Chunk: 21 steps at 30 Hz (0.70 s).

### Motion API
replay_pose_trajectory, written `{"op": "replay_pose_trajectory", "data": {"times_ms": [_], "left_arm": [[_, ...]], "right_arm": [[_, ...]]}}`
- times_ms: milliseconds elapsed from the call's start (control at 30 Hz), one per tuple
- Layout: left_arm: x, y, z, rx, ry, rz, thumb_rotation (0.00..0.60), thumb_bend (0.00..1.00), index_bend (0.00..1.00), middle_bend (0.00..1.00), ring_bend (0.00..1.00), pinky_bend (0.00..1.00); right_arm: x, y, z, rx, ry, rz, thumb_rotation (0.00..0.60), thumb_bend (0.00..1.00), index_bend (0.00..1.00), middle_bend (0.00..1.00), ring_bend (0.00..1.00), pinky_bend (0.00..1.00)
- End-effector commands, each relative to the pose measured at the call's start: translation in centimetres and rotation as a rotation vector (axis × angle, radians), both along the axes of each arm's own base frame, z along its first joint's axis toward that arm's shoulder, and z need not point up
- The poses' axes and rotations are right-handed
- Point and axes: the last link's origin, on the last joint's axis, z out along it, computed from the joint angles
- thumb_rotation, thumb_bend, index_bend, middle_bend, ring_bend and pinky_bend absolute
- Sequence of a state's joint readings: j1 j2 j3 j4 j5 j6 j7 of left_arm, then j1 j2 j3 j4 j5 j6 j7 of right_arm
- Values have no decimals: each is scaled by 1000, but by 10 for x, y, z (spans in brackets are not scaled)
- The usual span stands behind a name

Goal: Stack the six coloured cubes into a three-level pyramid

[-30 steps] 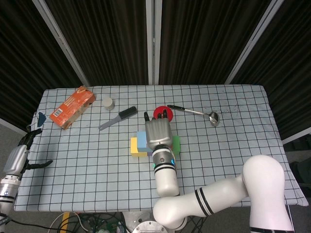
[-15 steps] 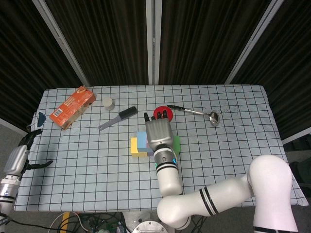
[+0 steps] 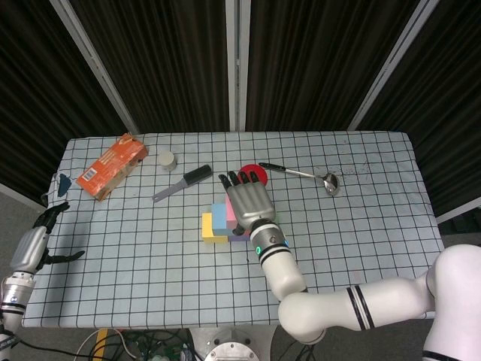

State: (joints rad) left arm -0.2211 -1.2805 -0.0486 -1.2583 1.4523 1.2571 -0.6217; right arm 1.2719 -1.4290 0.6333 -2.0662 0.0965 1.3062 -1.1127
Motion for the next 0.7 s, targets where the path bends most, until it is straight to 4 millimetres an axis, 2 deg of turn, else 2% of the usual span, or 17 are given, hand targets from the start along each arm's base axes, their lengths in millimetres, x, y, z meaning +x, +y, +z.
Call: {"op": "replay_pose_trajectory", "data": {"times_ms": [33, 300, 700], "left_arm": [[2, 1, -3, -12, 0, -6, 600, 61, 48, 88, 0, 67], [7, 2, -5, -23, 16, -12, 600, 61, 48, 88, 0, 67], [10, 1, -5, -25, 22, -11, 600, 62, 48, 88, 0, 67]], "right_arm": [[-45, -16, 16, 19, -103, 55, 600, 1, 0, 33, 0, 0], [-72, -21, 19, 42, -166, 60, 600, 0, 0, 85, 0, 0], [-83, -22, 16, 36, -283, 97, 600, 32, 0, 231, 0, 0]]}}
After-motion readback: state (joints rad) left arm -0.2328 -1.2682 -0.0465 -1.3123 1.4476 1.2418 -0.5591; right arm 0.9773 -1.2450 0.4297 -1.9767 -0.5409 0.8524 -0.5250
